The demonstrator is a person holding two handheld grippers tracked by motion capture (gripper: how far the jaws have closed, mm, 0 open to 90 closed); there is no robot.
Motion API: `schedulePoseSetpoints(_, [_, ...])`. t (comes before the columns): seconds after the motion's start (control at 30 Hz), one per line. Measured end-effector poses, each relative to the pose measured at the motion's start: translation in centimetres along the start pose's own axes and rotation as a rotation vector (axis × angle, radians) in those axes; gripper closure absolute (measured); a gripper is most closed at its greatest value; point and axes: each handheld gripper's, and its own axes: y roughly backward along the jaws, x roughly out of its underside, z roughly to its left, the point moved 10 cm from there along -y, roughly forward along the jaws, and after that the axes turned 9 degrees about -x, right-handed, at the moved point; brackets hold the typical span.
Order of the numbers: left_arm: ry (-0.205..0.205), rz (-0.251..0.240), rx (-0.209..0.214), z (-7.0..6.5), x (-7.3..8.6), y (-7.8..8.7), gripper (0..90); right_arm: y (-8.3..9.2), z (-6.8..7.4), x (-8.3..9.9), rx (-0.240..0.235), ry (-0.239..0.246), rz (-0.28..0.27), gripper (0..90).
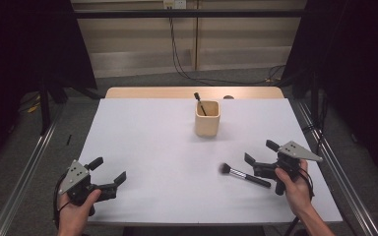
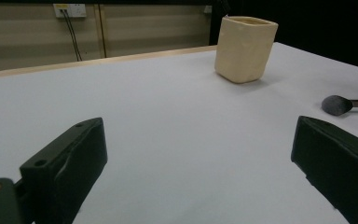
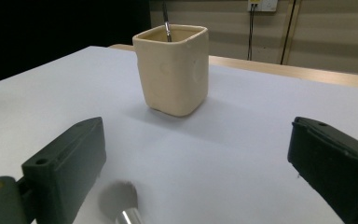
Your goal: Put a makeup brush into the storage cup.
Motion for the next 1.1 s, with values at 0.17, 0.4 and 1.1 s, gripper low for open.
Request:
schedulePoseSetpoints(0.17, [0.005,-0.005,-0.008,-0.3,0.0,0.6,3.4,1.4,-0.3,0.7,0.025,0.008,0.008,3.9])
schedulePoseSetpoints(0.4, [-0.01,0.013,-0.019,-0.1,0.3,0.9,3.4,3.1,0.0,2.4,0.021,0.026,0.035,3.0])
schedulePoseSetpoints(1.1, [-0.019,0.013,0.005,-0.1,0.8,0.9,3.4,3.7,-0.4,1.7,0.012,0.035,-0.01,1.3])
